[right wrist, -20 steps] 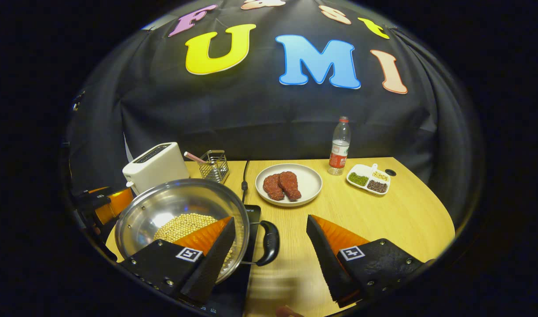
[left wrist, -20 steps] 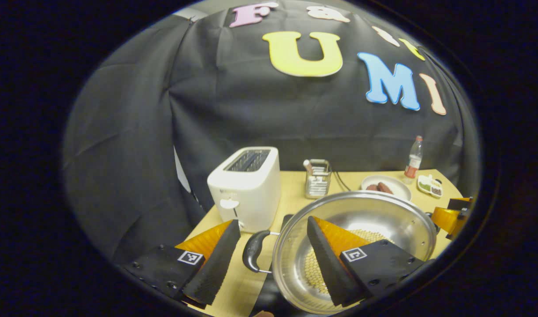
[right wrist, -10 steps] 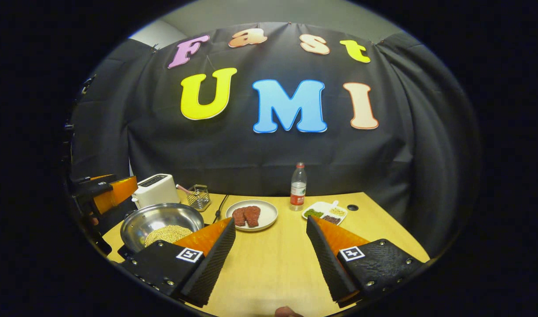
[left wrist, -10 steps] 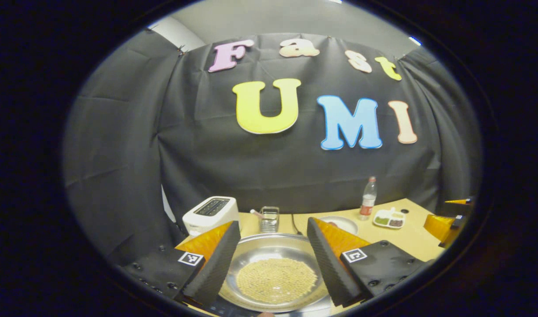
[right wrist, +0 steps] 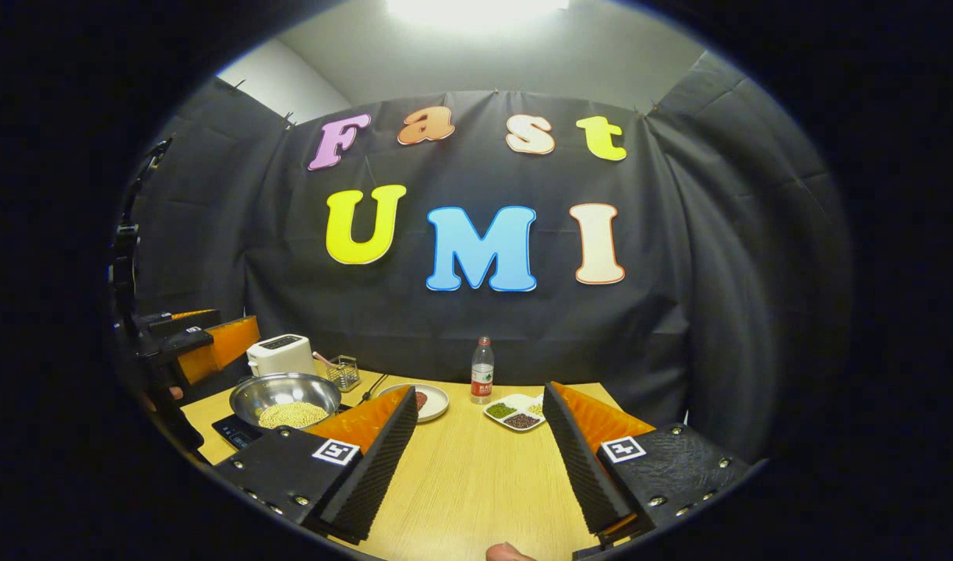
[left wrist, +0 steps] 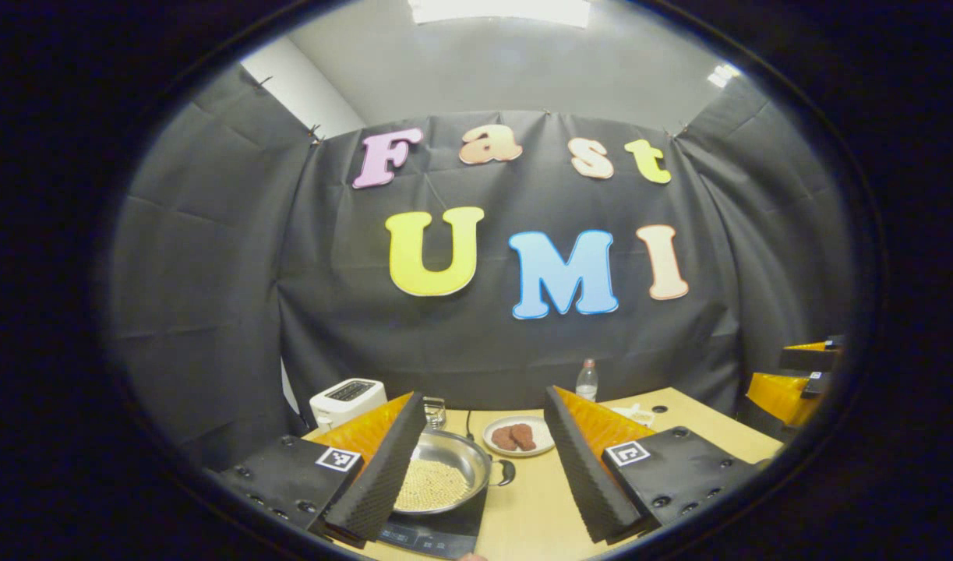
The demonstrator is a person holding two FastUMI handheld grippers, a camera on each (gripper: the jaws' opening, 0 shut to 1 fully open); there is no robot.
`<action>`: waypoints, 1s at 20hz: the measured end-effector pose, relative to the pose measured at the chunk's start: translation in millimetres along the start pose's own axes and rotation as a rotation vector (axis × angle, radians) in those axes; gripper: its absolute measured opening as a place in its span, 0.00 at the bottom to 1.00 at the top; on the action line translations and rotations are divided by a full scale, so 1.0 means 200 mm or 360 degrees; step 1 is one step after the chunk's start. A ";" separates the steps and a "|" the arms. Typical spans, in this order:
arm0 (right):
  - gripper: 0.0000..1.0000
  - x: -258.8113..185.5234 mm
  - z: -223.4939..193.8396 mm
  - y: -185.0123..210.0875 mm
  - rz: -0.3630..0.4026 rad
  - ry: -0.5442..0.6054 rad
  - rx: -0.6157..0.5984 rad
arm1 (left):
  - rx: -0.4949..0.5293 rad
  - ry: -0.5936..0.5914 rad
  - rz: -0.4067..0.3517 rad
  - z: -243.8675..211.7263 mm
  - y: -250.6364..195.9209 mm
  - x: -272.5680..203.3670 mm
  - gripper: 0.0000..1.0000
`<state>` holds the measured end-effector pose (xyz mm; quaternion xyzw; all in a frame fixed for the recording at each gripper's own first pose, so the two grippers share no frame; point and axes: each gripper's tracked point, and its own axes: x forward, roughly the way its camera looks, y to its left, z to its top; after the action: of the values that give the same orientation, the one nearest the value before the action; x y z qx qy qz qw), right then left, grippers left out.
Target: First push the handle of the pot to place it horizontally, then grasp the pot with both hands and set it on the induction cooktop.
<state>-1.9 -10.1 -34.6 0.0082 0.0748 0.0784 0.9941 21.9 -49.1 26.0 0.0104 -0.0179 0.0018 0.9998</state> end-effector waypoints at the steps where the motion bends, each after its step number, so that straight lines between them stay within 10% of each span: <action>1: 0.97 -0.05 0.02 -0.03 -0.0011 -0.0015 0.0005 | 0.0016 -0.0018 -0.0015 0.03 -0.03 -0.04 1.00; 20: 0.97 -0.30 0.30 -0.07 -0.0108 -0.0250 0.0101 | 0.0051 -0.0159 -0.0012 0.23 0.16 -0.37 0.98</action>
<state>-48.4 -32.9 33.9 0.0434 -0.0008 0.0413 0.9982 -52.9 -18.6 69.4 0.0265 -0.0676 -0.0023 0.9974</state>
